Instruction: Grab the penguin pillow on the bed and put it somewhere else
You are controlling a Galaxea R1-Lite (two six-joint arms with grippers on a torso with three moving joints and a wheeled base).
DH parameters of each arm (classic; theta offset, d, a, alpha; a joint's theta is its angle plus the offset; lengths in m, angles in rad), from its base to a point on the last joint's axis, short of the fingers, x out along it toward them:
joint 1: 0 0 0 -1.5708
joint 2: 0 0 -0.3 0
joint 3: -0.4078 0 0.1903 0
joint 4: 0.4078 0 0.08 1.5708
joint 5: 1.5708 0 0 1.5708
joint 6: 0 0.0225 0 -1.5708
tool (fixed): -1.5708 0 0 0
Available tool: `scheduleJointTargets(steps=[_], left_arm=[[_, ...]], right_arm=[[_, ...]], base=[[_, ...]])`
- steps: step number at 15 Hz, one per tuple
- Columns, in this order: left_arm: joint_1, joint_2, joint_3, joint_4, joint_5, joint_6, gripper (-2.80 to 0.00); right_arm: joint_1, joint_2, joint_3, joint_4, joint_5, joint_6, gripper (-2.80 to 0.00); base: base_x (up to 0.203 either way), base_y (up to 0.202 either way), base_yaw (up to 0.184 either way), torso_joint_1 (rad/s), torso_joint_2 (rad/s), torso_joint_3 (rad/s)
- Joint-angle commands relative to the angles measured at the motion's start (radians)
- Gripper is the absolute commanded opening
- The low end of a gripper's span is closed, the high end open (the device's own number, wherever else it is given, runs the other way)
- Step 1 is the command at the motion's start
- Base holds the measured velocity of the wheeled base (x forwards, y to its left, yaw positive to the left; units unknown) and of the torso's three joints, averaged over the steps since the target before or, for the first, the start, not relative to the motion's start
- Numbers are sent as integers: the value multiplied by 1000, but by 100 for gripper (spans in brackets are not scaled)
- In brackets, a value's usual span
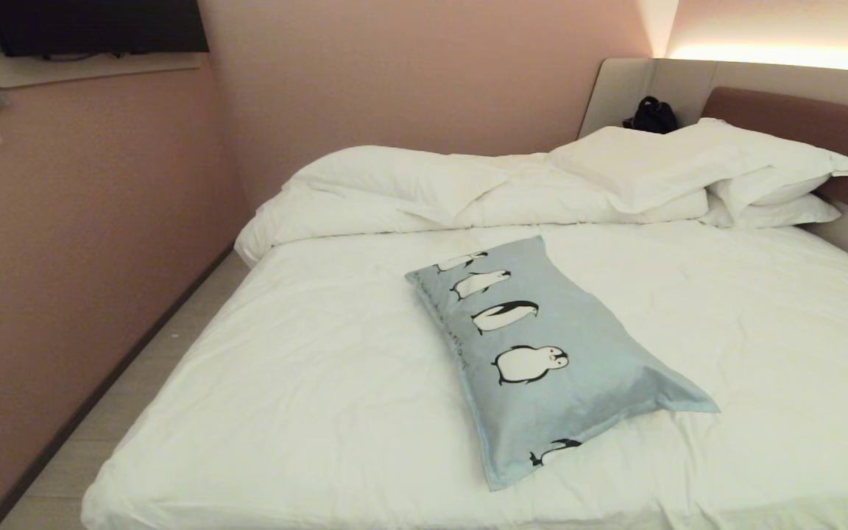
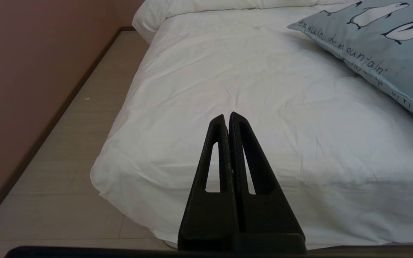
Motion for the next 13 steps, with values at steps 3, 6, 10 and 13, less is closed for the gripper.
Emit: scheduleJointTargets(steps=[3, 6, 10, 13], left_arm=[[0, 0, 0, 0, 0, 0, -280], [0, 0, 0, 0, 0, 0, -280], [0, 0, 0, 0, 0, 0, -280], [0, 0, 0, 0, 0, 0, -280]], right_arm=[[0, 1, 1, 0, 0, -2, -280], [0, 1, -1, 1, -1, 1, -280], [0, 1, -1, 0, 0, 12, -280], [0, 1, 1, 0, -1, 13, -280]], base=[[0, 0, 0, 0, 0, 0], [0, 0, 0, 0, 0, 0], [0, 0, 0, 0, 0, 0], [0, 0, 0, 0, 0, 0]])
